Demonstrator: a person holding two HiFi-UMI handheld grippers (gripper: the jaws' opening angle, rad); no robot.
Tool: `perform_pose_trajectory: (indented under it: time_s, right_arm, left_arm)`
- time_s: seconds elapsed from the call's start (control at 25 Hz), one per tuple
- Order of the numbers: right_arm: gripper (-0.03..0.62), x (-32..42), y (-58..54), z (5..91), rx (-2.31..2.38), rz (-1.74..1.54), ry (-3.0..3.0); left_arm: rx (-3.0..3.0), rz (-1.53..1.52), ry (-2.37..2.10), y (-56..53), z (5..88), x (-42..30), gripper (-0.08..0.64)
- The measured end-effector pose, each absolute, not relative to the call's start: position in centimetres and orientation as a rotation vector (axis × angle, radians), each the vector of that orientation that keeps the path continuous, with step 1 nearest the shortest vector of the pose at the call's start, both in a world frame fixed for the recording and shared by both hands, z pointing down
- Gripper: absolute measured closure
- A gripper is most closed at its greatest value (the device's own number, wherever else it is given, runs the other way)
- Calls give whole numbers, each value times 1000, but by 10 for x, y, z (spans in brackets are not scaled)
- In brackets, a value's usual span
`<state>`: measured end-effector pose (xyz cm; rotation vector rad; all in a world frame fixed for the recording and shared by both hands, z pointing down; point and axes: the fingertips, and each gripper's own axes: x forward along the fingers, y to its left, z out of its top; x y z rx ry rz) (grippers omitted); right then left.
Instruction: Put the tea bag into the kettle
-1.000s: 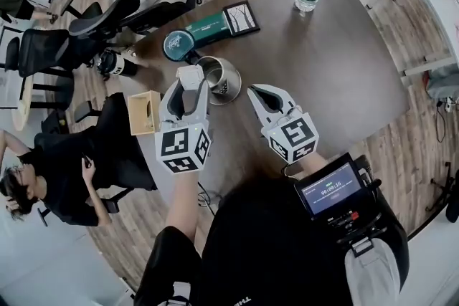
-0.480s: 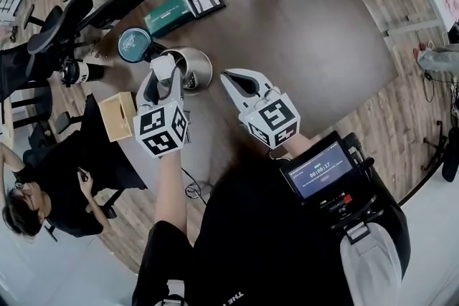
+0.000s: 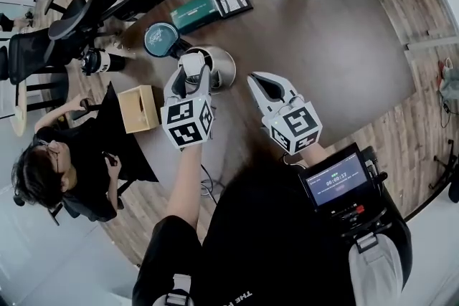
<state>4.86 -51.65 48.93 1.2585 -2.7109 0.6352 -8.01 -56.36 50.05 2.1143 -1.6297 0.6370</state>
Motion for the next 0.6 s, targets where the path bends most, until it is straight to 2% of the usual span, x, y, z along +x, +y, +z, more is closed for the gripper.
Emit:
perform_pose_trajectory:
  time_s: [0.6]
  right_arm:
    - [586,48,-517,484,1250,609,-2734]
  left_arm:
    - [2106,652,-1668,-555,500,-86,333]
